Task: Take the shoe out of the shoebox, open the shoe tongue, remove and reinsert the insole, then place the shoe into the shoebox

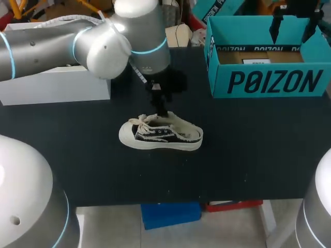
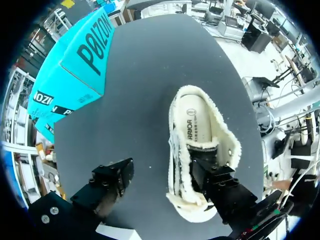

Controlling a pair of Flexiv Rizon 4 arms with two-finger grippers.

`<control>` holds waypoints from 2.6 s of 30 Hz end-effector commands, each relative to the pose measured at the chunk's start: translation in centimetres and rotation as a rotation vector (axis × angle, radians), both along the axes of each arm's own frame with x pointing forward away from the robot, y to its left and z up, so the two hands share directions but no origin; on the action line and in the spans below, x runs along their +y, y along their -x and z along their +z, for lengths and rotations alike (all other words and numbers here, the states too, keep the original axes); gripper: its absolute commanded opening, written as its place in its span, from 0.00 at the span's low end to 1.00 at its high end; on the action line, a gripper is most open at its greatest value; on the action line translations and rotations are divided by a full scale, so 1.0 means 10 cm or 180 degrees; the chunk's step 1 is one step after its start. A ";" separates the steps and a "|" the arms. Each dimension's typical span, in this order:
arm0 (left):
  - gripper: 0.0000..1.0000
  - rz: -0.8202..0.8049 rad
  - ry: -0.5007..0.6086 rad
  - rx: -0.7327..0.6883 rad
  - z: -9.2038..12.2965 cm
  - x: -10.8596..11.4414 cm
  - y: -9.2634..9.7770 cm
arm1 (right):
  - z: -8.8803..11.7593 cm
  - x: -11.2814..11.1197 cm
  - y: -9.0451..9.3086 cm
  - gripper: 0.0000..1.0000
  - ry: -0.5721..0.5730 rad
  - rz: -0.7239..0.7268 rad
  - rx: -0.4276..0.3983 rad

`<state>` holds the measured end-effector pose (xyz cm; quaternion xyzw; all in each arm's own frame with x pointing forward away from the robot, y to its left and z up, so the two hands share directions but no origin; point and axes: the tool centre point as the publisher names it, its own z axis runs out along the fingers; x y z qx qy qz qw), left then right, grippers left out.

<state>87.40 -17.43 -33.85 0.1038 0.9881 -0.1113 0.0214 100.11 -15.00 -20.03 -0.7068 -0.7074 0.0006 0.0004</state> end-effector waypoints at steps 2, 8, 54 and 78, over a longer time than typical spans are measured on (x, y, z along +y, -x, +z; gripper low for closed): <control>1.00 -0.0056 0.0759 0.0041 0.60 0.58 0.20 | 0.00 0.00 0.00 1.00 -0.0001 -0.0002 0.0000; 1.00 -0.0099 0.1347 0.0285 0.67 1.04 0.31 | 0.00 0.00 0.00 1.00 -0.0001 -0.0002 0.0000; 1.00 0.0043 0.1603 0.0290 0.74 1.39 0.68 | 0.00 0.00 0.00 1.00 -0.0001 -0.0002 0.0000; 1.00 0.0043 0.1603 0.0290 0.74 1.39 0.68 | -0.15 1.33 1.43 1.00 0.0218 0.3674 -0.0533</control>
